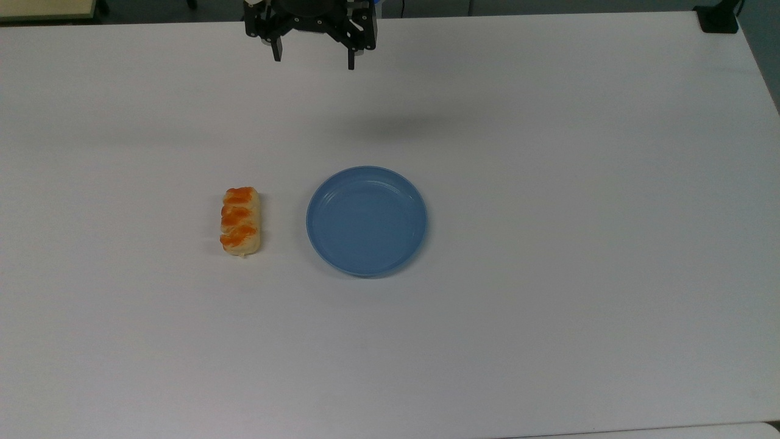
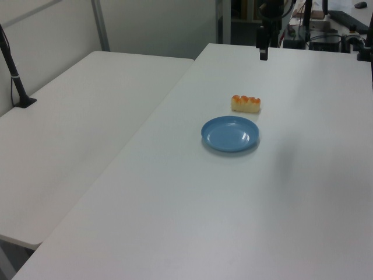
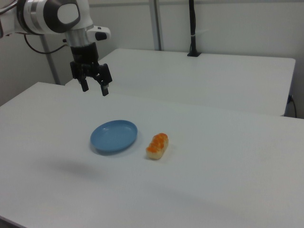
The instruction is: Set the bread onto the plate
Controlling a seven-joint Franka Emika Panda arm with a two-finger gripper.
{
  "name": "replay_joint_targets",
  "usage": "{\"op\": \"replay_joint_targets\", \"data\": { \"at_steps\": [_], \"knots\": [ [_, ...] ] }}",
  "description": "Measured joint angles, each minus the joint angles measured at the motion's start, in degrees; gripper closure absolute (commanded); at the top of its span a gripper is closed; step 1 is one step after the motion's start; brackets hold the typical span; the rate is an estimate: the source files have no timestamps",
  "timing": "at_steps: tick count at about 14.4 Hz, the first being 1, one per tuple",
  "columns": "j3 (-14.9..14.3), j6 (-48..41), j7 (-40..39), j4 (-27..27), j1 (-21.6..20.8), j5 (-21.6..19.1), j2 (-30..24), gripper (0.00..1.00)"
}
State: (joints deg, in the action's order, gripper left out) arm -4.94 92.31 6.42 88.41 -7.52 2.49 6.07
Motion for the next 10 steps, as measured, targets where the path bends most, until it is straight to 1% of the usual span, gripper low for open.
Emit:
{"op": "replay_joint_targets", "data": {
  "at_steps": [10],
  "knots": [
    [-0.01, 0.00, -0.76, 0.00, 0.24, 0.00, 0.00, 0.00]
  ]
}}
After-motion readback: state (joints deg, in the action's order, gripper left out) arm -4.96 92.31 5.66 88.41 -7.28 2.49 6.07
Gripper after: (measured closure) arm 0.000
